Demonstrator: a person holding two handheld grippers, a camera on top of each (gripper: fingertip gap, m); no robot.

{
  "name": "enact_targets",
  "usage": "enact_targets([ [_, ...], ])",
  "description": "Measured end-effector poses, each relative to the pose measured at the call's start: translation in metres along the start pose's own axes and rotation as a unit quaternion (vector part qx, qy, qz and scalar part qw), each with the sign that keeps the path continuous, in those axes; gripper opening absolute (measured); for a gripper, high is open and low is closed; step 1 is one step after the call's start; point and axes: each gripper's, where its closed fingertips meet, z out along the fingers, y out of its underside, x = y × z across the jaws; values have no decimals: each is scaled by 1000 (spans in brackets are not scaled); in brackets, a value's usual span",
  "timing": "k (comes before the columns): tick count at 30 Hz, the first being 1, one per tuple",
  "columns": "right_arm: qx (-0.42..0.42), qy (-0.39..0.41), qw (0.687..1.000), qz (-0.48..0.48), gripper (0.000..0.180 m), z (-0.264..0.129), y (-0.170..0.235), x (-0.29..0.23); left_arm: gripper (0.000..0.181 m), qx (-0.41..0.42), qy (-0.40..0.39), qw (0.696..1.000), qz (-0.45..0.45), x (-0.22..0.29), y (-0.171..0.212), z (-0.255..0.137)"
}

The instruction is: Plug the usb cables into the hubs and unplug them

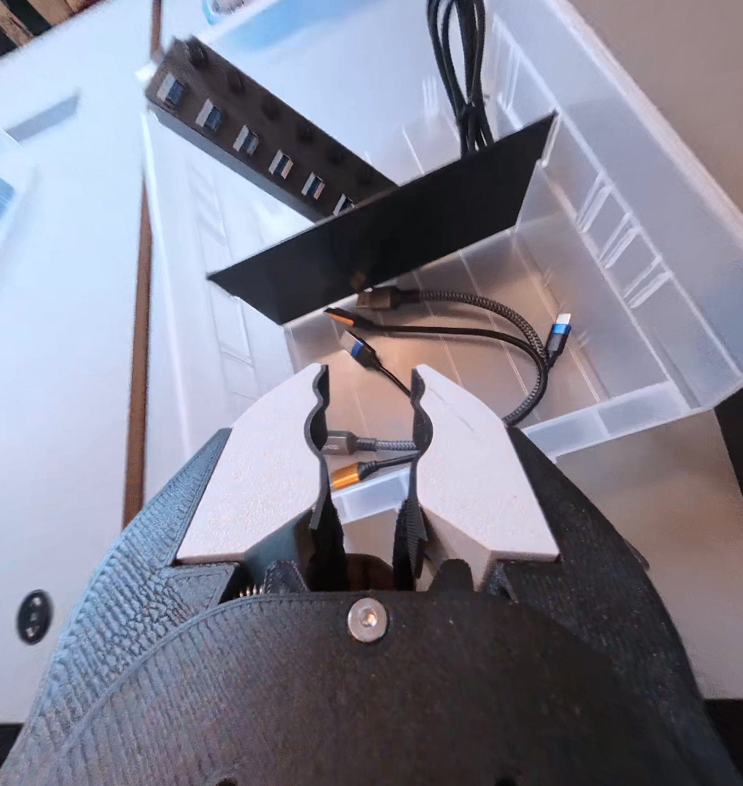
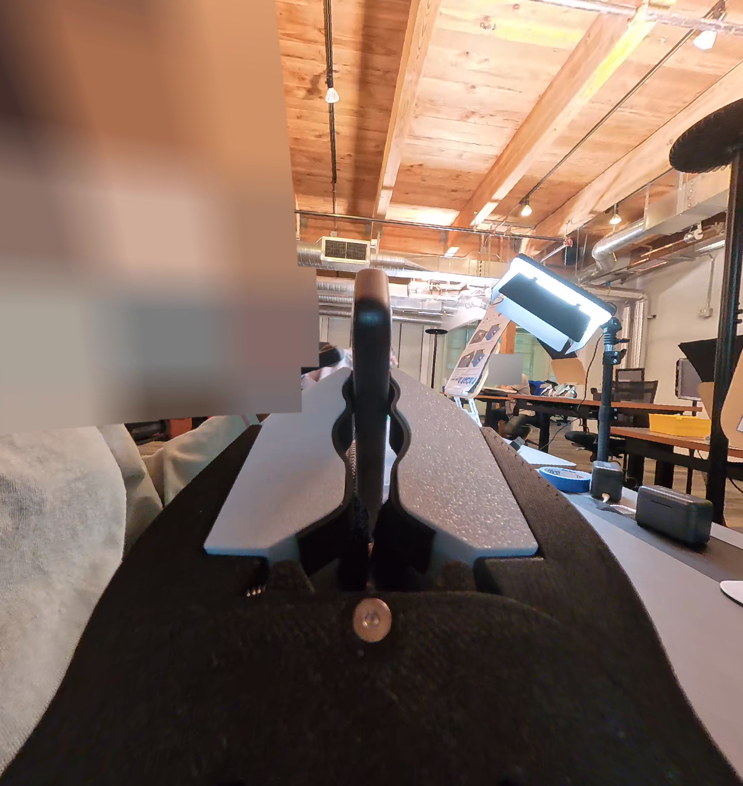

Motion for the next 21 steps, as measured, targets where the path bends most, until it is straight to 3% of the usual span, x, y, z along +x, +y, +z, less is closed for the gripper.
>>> enact_targets([
  [6, -4, -2, 1000, 0, 12, 2, 2, -1, 37, -40, 135, 990, -6, 31, -4, 21],
  [11, -9, 2, 1000, -11, 12, 2, 2, -2, 37, -127, 117, 983, -65, 14, 2, 52],
  [21, -35, 11, 999, -32, 12, 4, 8, -3, 29, -220, 92, 965, -109, -8, 10, 86],
])
